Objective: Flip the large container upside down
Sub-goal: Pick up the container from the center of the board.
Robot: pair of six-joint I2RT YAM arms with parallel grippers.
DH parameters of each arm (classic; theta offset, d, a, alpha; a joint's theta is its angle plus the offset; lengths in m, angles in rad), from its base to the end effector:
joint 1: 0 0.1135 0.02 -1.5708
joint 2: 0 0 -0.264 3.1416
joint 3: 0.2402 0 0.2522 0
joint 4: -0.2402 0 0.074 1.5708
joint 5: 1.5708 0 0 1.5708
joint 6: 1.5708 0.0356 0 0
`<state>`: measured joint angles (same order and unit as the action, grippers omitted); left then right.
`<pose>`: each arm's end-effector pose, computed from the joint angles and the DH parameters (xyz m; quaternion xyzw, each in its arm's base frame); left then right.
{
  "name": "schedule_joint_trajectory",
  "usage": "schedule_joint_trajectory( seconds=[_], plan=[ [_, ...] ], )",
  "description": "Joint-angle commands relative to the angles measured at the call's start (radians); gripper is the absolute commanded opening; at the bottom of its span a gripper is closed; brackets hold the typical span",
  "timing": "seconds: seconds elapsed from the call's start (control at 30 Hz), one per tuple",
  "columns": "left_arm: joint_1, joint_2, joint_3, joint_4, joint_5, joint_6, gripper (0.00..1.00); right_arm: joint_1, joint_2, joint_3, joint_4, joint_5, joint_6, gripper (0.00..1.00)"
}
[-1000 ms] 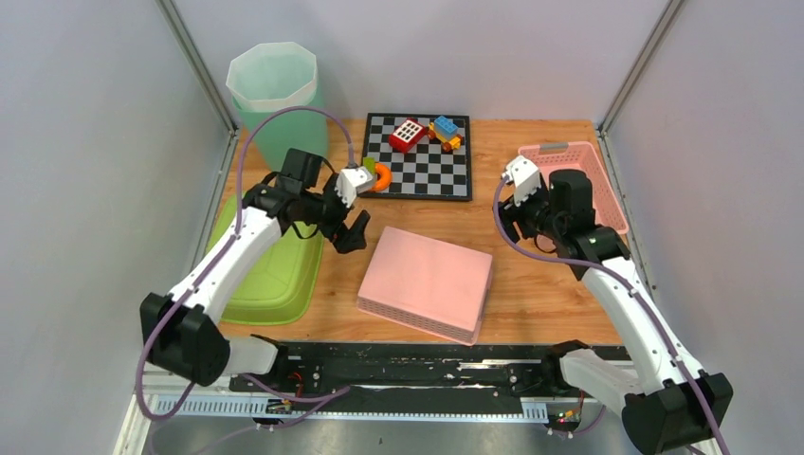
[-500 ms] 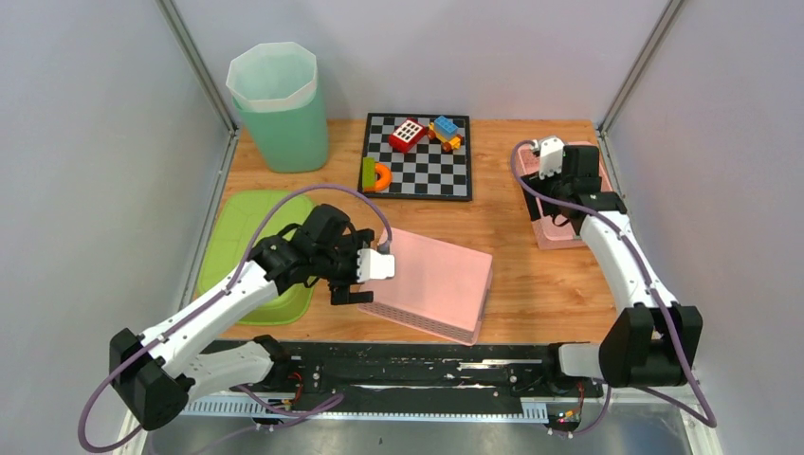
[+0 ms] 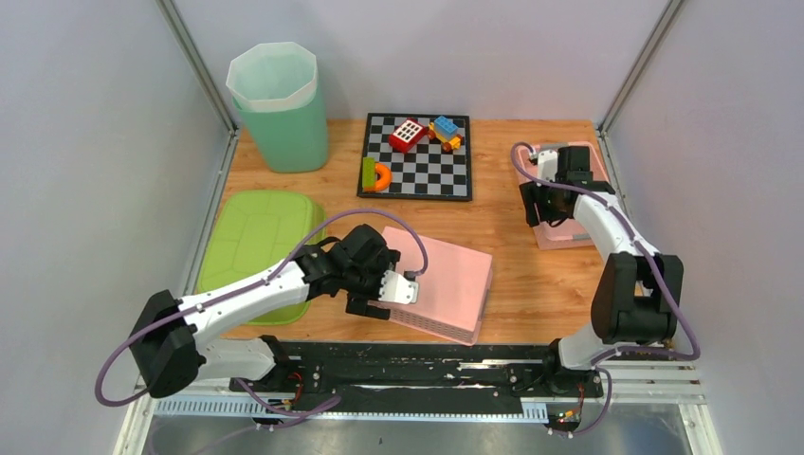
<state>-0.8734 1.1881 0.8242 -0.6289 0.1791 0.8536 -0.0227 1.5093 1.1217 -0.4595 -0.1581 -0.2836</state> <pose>0.1437 -0.1813 0.2360 0.7422 0.6010 -0.0885 0.2830 0.3256 -0.0018 0.2582 -0.1490 0.9208 0.0192 0.3600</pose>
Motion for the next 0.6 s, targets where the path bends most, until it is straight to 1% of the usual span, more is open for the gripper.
schedule_joint_trajectory(
  seconds=[0.0, 0.17, 0.27, 0.33, 0.37, 0.53, 0.57],
  plan=[
    [-0.03, 0.052, -0.017, 0.074, -0.056, -0.001, 1.0, -0.021, 0.045, -0.005, -0.048, -0.021, 0.018, 0.65],
    [-0.037, 0.104, -0.007, 0.094, -0.067, -0.002, 1.0, -0.03, 0.091, -0.002, -0.066, -0.032, 0.018, 0.59],
    [-0.039, 0.137, -0.004, 0.104, -0.054, -0.012, 1.0, -0.032, 0.116, 0.006, -0.081, -0.038, 0.019, 0.52],
    [-0.041, 0.155, -0.006, 0.115, -0.044, -0.017, 1.0, -0.033, 0.126, 0.011, -0.09, -0.042, 0.021, 0.46],
    [-0.042, 0.164, -0.008, 0.121, -0.04, -0.019, 1.0, -0.034, 0.129, 0.012, -0.092, -0.042, 0.021, 0.41],
    [-0.05, 0.212, -0.007, 0.133, -0.02, -0.018, 1.0, -0.037, 0.117, 0.016, -0.097, -0.043, 0.018, 0.04],
    [-0.051, 0.221, -0.006, 0.132, -0.015, -0.016, 1.0, -0.037, 0.108, 0.018, -0.097, -0.039, 0.017, 0.03]
  ],
)
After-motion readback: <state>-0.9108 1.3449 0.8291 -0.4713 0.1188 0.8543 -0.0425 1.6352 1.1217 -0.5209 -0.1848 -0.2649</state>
